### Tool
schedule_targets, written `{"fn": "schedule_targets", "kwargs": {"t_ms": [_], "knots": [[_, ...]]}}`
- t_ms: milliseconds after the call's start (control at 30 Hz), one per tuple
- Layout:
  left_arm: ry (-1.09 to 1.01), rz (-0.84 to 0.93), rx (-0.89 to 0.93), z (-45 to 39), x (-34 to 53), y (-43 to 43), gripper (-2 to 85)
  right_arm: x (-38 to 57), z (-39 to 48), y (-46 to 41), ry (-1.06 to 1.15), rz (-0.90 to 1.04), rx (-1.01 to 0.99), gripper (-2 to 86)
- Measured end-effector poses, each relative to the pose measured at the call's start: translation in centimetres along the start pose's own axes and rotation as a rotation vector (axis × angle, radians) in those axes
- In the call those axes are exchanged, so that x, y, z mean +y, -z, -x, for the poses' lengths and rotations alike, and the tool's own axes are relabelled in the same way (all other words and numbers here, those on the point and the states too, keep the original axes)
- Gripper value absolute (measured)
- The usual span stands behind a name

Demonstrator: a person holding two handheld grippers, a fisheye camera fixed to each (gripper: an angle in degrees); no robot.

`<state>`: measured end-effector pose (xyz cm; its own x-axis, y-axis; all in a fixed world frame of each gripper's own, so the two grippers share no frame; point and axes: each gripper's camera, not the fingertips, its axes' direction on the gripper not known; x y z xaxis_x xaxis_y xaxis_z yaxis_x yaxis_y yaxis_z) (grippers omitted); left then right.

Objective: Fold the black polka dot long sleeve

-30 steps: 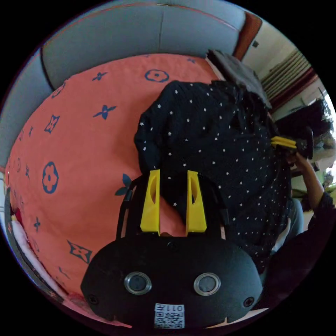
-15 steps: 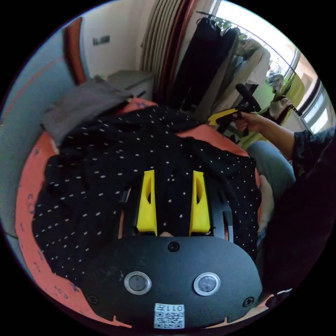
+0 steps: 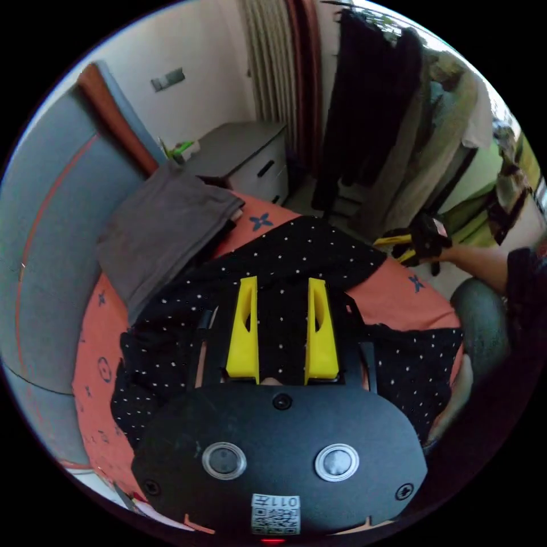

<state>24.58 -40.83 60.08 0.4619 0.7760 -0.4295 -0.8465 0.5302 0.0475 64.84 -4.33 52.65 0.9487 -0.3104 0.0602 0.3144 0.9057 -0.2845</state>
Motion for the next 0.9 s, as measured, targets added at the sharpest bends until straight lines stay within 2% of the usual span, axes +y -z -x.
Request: {"fn": "schedule_targets", "kwargs": {"t_ms": [167, 233, 333, 500, 567, 667, 800, 900], "knots": [[0.099, 0.139, 0.052, 0.1, 0.8, -4.8, 11.4, -1.2, 0.2, -2.8, -0.035, 0.026, -0.014, 8.3], [0.128, 0.098, 0.049, -0.2, 2.0, -5.2, 11.3, -1.0, 0.6, -3.6, -0.033, 0.068, -0.004, 5.4], [0.125, 0.049, 0.038, -0.5, 3.5, -5.0, 11.1, -0.2, 1.0, -2.4, -0.08, 0.033, -0.025, 3.8], [0.137, 0.041, 0.081, 0.1, 5.5, -3.2, 10.7, 1.1, 0.2, 6.0, -0.297, -0.128, 0.143, 3.3], [0.18, -0.017, 0.156, 1.0, 6.8, -1.3, 10.7, 0.7, 0.4, 10.0, -0.306, -0.188, 0.227, 3.2], [0.242, -0.198, 0.24, 2.0, 10.5, 4.1, 10.8, -1.8, 2.5, 17.0, -0.2, -0.274, 0.391, 3.2], [0.32, -0.408, 0.238, 3.0, 18.8, 12.4, 11.2, -7.6, 9.5, 26.8, 0.041, -0.491, 0.541, 3.2], [0.37, -0.48, 0.188, 3.8, 25.7, 17.5, 11.6, -12.7, 16.6, 31.7, 0.205, -0.654, 0.534, 3.2]]}}
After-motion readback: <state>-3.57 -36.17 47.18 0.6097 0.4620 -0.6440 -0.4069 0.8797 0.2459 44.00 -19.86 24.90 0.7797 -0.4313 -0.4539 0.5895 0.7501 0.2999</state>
